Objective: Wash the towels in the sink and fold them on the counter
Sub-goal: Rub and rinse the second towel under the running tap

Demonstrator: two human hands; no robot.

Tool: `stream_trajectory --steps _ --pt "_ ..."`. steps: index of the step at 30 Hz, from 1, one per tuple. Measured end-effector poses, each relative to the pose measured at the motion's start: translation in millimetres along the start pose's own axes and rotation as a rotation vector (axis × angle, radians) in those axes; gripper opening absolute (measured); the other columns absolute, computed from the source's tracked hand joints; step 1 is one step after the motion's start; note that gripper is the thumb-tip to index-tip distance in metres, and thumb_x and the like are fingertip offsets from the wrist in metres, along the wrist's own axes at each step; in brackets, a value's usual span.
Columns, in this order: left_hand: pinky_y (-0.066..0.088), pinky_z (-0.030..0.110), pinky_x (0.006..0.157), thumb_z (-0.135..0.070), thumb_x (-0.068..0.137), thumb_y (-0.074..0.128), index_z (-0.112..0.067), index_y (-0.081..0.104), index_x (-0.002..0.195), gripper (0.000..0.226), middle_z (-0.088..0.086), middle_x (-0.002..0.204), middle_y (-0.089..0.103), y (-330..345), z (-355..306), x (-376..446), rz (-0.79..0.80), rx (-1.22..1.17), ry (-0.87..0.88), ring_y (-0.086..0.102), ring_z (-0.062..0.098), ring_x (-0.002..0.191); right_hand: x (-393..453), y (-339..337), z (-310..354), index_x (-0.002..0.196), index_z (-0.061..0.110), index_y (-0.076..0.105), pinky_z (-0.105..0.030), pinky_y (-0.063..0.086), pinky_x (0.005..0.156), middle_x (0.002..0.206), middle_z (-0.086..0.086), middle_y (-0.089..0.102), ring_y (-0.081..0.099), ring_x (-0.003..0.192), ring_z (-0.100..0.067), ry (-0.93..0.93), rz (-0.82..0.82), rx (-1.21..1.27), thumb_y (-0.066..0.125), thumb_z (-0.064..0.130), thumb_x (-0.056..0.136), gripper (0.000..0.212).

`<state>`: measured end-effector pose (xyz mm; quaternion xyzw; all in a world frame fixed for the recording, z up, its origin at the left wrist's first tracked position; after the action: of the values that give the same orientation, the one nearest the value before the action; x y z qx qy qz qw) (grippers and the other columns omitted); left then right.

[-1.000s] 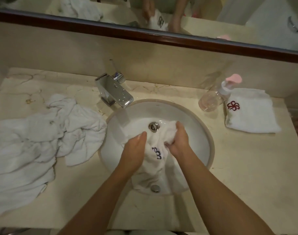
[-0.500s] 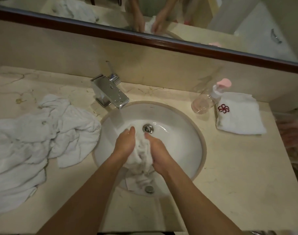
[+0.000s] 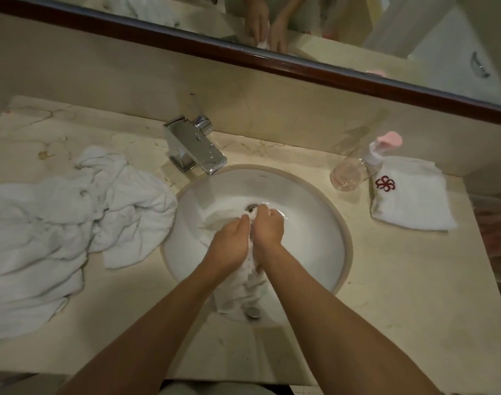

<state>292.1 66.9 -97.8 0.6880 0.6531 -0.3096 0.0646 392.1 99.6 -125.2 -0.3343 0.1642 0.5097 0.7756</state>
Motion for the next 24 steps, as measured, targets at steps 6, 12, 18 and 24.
stream_trajectory --steps 6,12,18,24 --pt "0.045 0.032 0.085 -0.044 0.107 0.023 -0.010 0.064 0.116 0.054 0.013 0.117 0.066 -34 20 35 -0.108 -0.106 -0.247 0.062 0.025 0.099 -39 30 -1 0.067 0.016 0.048 -0.035 0.041 0.068 0.064 0.000 0.049 0.050 0.070 -0.023 -0.140 0.251 -0.073 0.049 0.018 0.095 0.028" --pt "0.029 0.017 0.093 -0.036 0.108 0.026 -0.009 0.058 0.134 0.048 -0.002 0.131 0.056 -4 -1 5 -0.049 0.074 0.028 0.048 0.008 0.114 10 10 4 0.087 0.007 0.064 -0.037 0.049 0.073 0.075 -0.006 0.060 0.060 0.074 -0.031 0.097 0.003 0.057 0.043 0.020 0.096 0.026" --pt "0.043 0.031 0.085 -0.036 0.108 0.026 -0.011 0.062 0.109 0.044 0.012 0.106 0.066 -25 8 28 -0.099 -0.073 -0.211 0.062 0.021 0.093 -19 27 -3 0.084 0.016 0.055 -0.044 0.052 0.081 0.083 -0.006 0.059 0.057 0.081 -0.026 -0.067 0.281 -0.030 0.046 0.031 0.096 0.021" --pt "0.037 0.026 0.063 -0.028 0.104 0.040 -0.015 0.050 0.072 0.036 -0.001 0.071 0.053 6 1 -15 -0.033 0.041 0.016 0.048 0.014 0.068 23 -17 0 0.073 0.015 0.056 -0.033 0.046 0.066 0.070 -0.003 0.057 0.056 0.063 -0.020 0.193 0.132 0.507 0.055 0.021 0.094 0.022"
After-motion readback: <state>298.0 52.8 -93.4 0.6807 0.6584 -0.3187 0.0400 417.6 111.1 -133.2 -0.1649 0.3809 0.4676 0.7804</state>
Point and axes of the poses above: each hand's wrist, its own x-axis towards the middle knuckle, its own y-axis out of the palm, z = x × y, the point moved 5 cm from there along x, towards the middle knuckle
